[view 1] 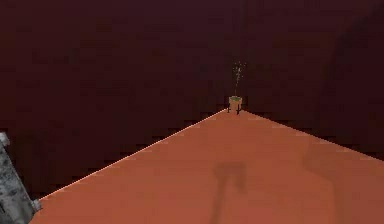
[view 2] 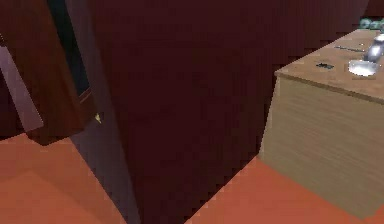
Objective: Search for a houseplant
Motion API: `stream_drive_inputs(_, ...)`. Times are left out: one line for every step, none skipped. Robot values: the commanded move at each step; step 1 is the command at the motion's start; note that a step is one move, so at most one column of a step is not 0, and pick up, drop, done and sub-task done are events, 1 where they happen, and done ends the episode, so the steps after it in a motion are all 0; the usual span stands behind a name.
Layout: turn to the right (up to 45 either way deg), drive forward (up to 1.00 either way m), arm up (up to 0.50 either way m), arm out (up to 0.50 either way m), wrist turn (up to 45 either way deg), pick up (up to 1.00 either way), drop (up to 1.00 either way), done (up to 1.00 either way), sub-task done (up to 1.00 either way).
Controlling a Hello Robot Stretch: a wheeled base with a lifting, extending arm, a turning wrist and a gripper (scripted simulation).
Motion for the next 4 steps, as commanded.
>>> stream_drive_inputs(0.0,0.7,0.0,0.0,0.0,0.0,0.0,0.0,0.0)
stream_drive_inputs(33.0,0.0,0.0,0.0,0.0,0.0,0.0,0.0,0.0)
stream_drive_inputs(0.0,1.0,0.0,0.0,0.0,0.0,0.0,0.0,0.0)
stream_drive_inputs(0.0,0.55,0.0,0.0,0.0,0.0,0.0,0.0,0.0)
